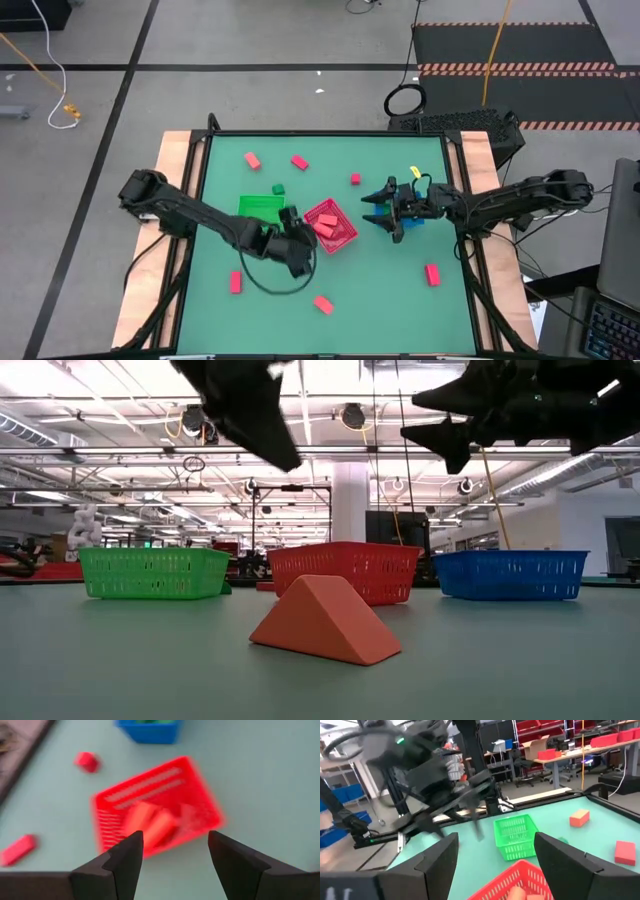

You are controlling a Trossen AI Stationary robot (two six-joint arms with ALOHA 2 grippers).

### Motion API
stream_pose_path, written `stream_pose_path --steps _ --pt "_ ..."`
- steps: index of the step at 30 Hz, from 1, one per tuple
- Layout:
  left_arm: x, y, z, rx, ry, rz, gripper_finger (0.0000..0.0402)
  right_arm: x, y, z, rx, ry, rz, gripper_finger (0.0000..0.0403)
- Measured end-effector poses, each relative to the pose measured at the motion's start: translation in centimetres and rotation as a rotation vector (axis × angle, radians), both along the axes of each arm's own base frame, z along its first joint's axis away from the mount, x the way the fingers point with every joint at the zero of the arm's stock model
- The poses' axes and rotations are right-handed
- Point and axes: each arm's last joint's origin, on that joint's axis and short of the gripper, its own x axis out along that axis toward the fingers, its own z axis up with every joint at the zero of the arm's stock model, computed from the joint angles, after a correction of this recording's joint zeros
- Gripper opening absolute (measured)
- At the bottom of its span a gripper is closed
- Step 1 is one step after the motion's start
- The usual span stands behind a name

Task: Sort & place blocks by color
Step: Put the red block into the green bin

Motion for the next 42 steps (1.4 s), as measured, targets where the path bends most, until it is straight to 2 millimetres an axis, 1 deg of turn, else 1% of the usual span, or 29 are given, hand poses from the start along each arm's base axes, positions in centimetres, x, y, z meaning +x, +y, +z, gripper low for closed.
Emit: stream_pose_path --steps 2,4,5,6,8,10,13,14,17,18,20,23,25,27,29,30,32,33,35,38,40,42 --pt "-0.8 1.7 0.0 0.021 0.007 0.048 0.0225 0.2 -0.1 -0.1 -0.010 0.012 -0.021 0.0254" --pt "-1.4 3.4 0.0 0.019 -0.025 0.094 0.0225 0.4 -0.1 -0.1 -0.021 0.025 -0.025 0.0254" --pt "-2.1 4.3 -0.1 0.019 -0.028 0.116 0.0225 0.5 -0.1 -0.1 -0.026 0.028 -0.025 0.0254" --pt "-2.7 5.1 -0.4 0.019 -0.028 0.140 0.0225 0.7 -0.1 -0.1 -0.028 0.026 -0.024 0.0254" --pt "-3.6 6.7 -1.0 0.005 -0.083 0.185 0.0225 0.7 0.0 -0.3 -0.033 0.039 -0.018 0.0254" --pt "-5.1 8.0 -2.0 -0.007 -0.110 0.224 0.0225 0.8 0.2 -0.5 -0.047 0.050 -0.016 0.0254" --pt "-6.4 9.3 -3.0 -0.052 -0.213 0.255 0.0225 0.8 0.3 -0.9 -0.070 0.089 -0.033 0.0254" --pt "-7.0 9.6 -3.5 -0.059 -0.224 0.256 0.0225 0.8 0.2 -0.9 -0.078 0.094 -0.046 0.0254" --pt "-7.4 10.4 -4.1 -0.078 -0.315 0.251 0.0225 0.8 0.1 -1.2 -0.085 0.126 -0.077 0.0254" --pt "-7.7 10.7 -4.3 -0.076 -0.320 0.259 0.0225 0.8 0.1 -1.1 -0.085 0.121 -0.080 0.0254" --pt "-7.5 11.0 -4.1 -0.074 -0.369 0.251 0.0225 1.2 0.1 -0.3 -0.083 0.104 -0.080 0.0254" --pt "-7.4 11.5 -3.9 -0.031 -0.353 0.218 0.0225 2.3 0.6 1.1 -0.100 0.171 -0.064 0.0254" --pt "-7.1 12.0 -3.3 0.013 -0.350 0.197 0.0225 3.1 0.8 2.2 -0.134 0.306 -0.062 0.0254" --pt "-6.9 12.5 -2.2 0.056 -0.362 0.182 0.0225 3.8 0.9 4.0 -0.147 0.446 -0.053 0.0254" --pt "-6.6 13.2 -1.0 0.092 -0.378 0.175 0.0225 4.2 0.9 5.8 -0.117 0.597 -0.054 0.0254" --pt "-6.6 13.5 -0.4 0.105 -0.380 0.175 0.0225 4.2 0.9 6.7 -0.084 0.668 -0.062 0.0254" --pt "-6.5 14.2 0.9 0.135 -0.400 0.177 0.0225 4.1 1.0 8.1 0.041 0.809 -0.071 0.0254" --pt "-6.3 14.5 1.7 0.146 -0.425 0.173 0.0225 4.0 1.2 8.8 0.126 0.876 -0.074 0.0254" --pt "-6.4 15.1 2.7 0.154 -0.431 0.168 0.0225 3.4 1.7 9.5 0.317 1.027 -0.087 0.0254" --pt "-6.3 15.8 4.2 0.164 -0.457 0.141 0.0225 2.3 2.7 9.4 0.598 1.250 -0.115 0.0254" --pt "-6.3 16.1 4.7 0.183 -0.433 0.129 0.0225 1.3 3.3 8.8 0.759 1.400 -0.188 0.0254" --pt "-6.2 16.5 5.2 0.213 -0.423 0.119 0.0225 0.2 4.0 7.8 0.862 1.531 -0.287 0.0254"
